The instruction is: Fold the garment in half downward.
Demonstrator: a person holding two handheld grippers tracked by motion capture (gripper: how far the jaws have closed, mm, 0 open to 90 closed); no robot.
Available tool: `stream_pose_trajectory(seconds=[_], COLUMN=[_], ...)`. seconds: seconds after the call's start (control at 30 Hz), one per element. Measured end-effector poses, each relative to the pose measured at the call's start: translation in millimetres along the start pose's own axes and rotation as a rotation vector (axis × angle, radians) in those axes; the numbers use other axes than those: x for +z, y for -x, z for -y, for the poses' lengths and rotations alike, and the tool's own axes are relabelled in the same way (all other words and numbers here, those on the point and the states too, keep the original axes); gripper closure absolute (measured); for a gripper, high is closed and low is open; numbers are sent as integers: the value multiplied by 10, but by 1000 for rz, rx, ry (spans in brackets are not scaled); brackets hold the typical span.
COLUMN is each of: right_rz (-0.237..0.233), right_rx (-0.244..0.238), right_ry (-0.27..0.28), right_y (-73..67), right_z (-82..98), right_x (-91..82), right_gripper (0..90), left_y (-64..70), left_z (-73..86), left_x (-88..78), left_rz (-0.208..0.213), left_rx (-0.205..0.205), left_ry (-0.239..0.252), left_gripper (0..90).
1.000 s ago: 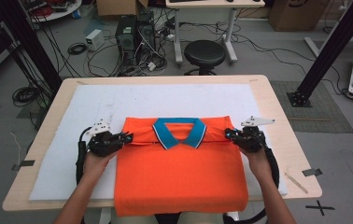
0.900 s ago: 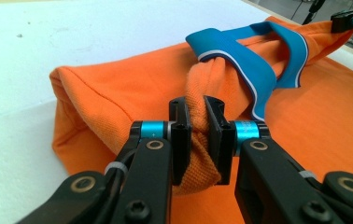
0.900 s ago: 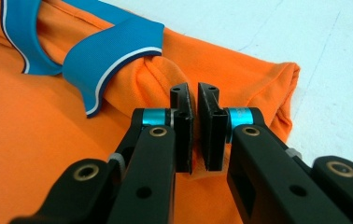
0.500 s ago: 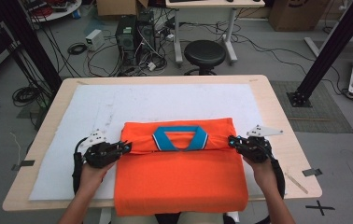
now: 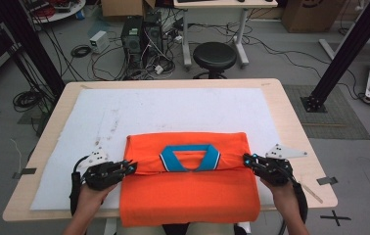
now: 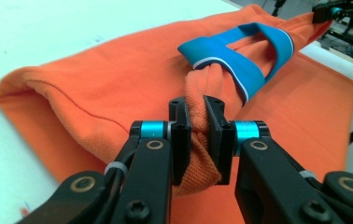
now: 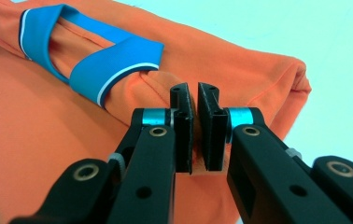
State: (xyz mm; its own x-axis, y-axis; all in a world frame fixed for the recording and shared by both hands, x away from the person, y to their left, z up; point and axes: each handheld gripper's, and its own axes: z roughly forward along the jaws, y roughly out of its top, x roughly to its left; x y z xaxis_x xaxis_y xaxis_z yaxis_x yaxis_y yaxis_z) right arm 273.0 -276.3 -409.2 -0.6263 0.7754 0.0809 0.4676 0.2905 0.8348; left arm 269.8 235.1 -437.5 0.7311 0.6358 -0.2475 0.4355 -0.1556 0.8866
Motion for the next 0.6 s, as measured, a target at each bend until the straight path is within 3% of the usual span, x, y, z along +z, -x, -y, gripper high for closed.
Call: stream_pose_trajectory(seconds=[0.2, 0.4, 0.5, 0.6], right_rz=[-9, -10, -9, 10], right_rx=[5, 9, 25, 45], right_ry=[-11, -32, -20, 4], right_y=[-79, -94, -90, -43], right_z=[102, 159, 139, 71], right_x=[-130, -108, -110, -110], right_gripper=[854, 847, 723, 634], left_y=[99, 72, 10, -108], left_z=[88, 107, 46, -43], left_x=[-108, -96, -94, -68], left_rz=[39, 50, 22, -36], left_rx=[9, -14, -53, -73], left_ry=[-23, -28, -3, 26], left_gripper=[815, 789, 566, 465])
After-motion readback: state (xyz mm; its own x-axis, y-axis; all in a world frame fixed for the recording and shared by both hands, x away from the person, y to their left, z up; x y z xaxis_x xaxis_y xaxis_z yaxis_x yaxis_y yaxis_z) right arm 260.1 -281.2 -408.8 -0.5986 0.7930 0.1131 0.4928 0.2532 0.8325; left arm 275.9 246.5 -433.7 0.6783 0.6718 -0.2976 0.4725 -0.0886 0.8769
